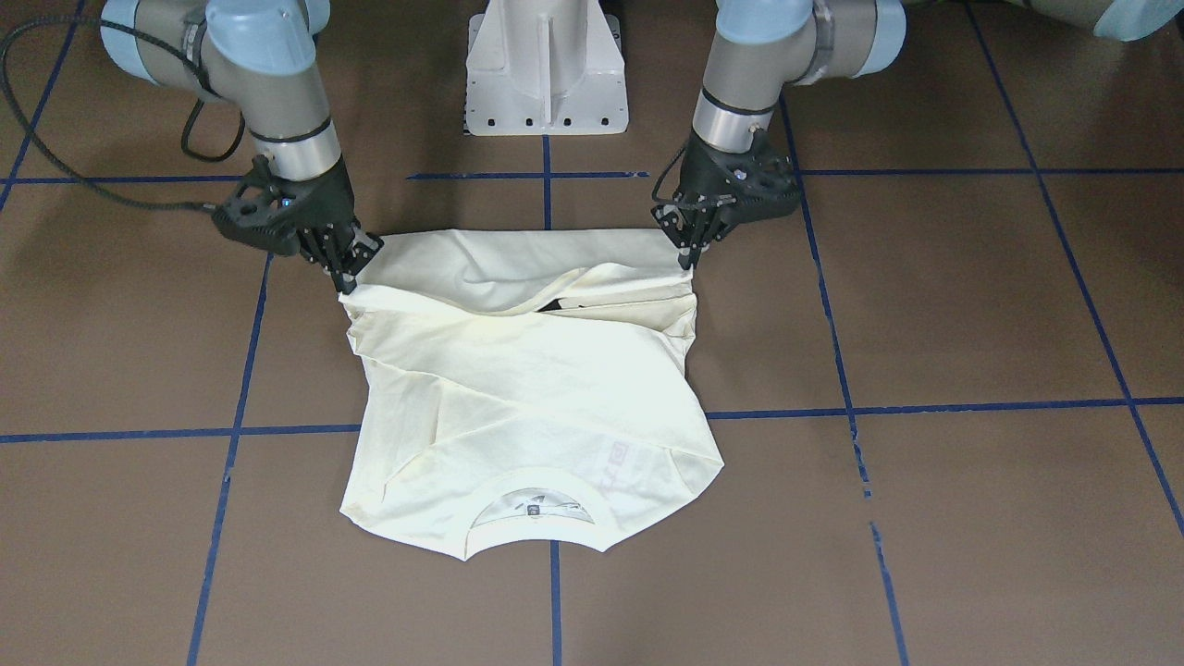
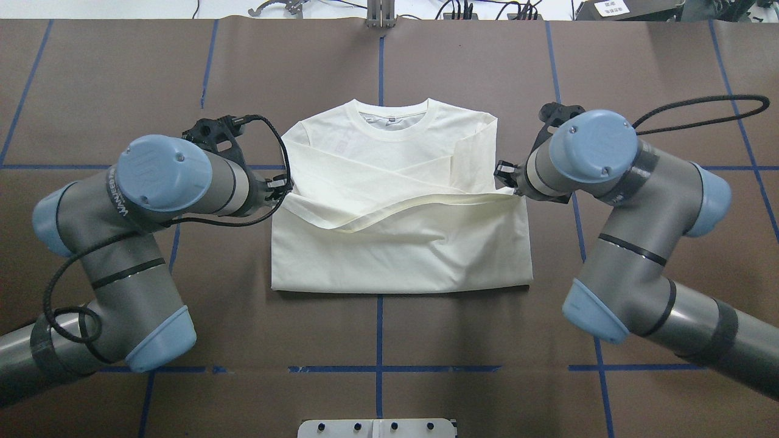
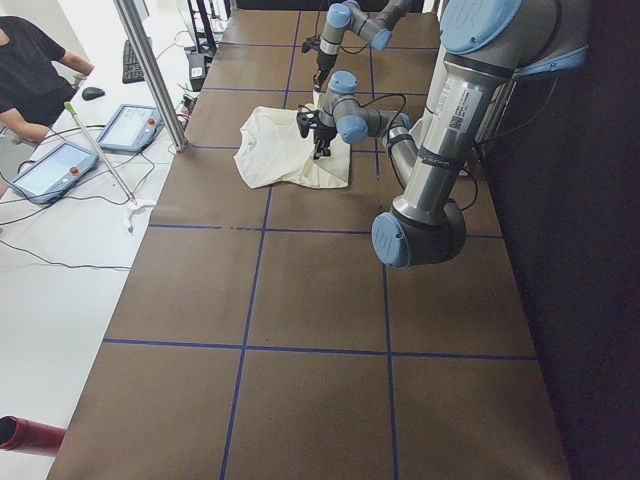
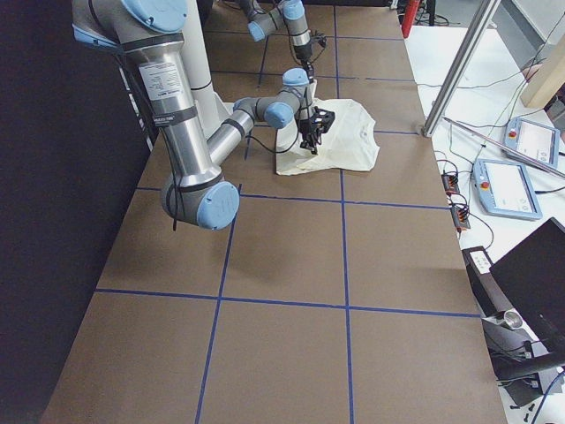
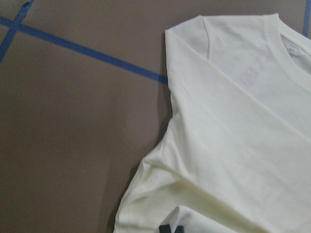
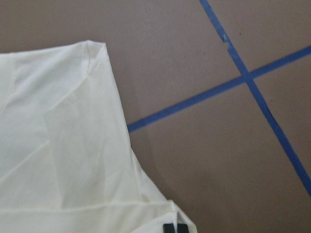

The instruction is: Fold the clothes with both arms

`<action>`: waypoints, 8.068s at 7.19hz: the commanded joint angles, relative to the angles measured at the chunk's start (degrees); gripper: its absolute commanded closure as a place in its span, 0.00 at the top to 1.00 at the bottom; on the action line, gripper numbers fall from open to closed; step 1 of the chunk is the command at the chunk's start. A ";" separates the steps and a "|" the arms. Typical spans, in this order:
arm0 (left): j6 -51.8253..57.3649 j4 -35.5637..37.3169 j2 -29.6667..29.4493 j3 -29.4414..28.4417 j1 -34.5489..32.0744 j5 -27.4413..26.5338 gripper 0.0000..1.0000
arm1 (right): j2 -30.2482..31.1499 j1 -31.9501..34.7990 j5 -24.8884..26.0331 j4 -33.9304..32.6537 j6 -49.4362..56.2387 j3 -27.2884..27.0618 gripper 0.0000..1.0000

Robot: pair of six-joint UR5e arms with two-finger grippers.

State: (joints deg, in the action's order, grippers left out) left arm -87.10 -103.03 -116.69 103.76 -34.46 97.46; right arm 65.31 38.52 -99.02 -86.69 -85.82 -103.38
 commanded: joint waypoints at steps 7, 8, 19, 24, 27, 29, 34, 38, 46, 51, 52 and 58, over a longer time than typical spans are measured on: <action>4.13 -18.96 -9.61 -27.03 -7.11 -1.84 0.06 | -13.80 5.95 0.32 14.09 4.08 30.25 0.00; 4.13 -19.05 -10.04 -27.99 -7.11 -1.84 0.07 | -13.89 5.95 0.32 14.18 4.08 30.34 0.00; 6.77 -22.75 -6.01 -18.33 -8.43 2.64 0.39 | 6.65 -3.08 -1.19 17.52 -9.80 4.08 0.62; 6.68 -22.57 -6.18 -18.24 -9.13 2.12 0.39 | 9.58 -6.34 -0.83 17.70 -10.07 1.60 0.64; 6.68 -22.48 -6.18 -18.24 -9.40 2.03 0.39 | 10.72 -7.32 -1.17 17.70 -11.30 0.99 0.07; 6.68 -22.40 -6.18 -18.24 -9.40 2.03 0.39 | 11.33 -7.58 -1.26 17.79 -11.30 0.20 0.00; 6.86 -22.66 -6.01 -15.53 -9.66 2.64 0.38 | 23.00 -24.47 -1.79 17.00 -20.04 -21.10 0.00; 4.68 -22.40 -5.57 -14.03 -8.79 8.00 0.38 | 26.19 -36.94 2.14 17.17 -26.86 -26.43 1.00; -10.19 -8.31 1.04 -1.98 2.69 11.44 0.61 | 23.57 -15.34 1.99 17.00 -22.57 -25.48 1.00; -10.11 -7.28 1.02 -5.41 5.98 10.90 0.49 | 23.20 -11.98 1.90 17.00 -18.77 -23.45 1.00; -10.02 -7.36 0.94 -6.19 6.07 10.90 0.45 | 23.11 -11.98 1.81 17.00 -18.77 -23.36 1.00; -6.61 -6.93 1.20 -5.86 4.94 10.82 0.00 | 23.02 -11.98 1.73 17.00 -18.77 -23.01 1.00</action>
State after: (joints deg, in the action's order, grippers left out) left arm -95.55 -110.48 -115.66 96.92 -28.49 108.28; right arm 88.46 26.58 -97.22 -69.70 -104.59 -126.47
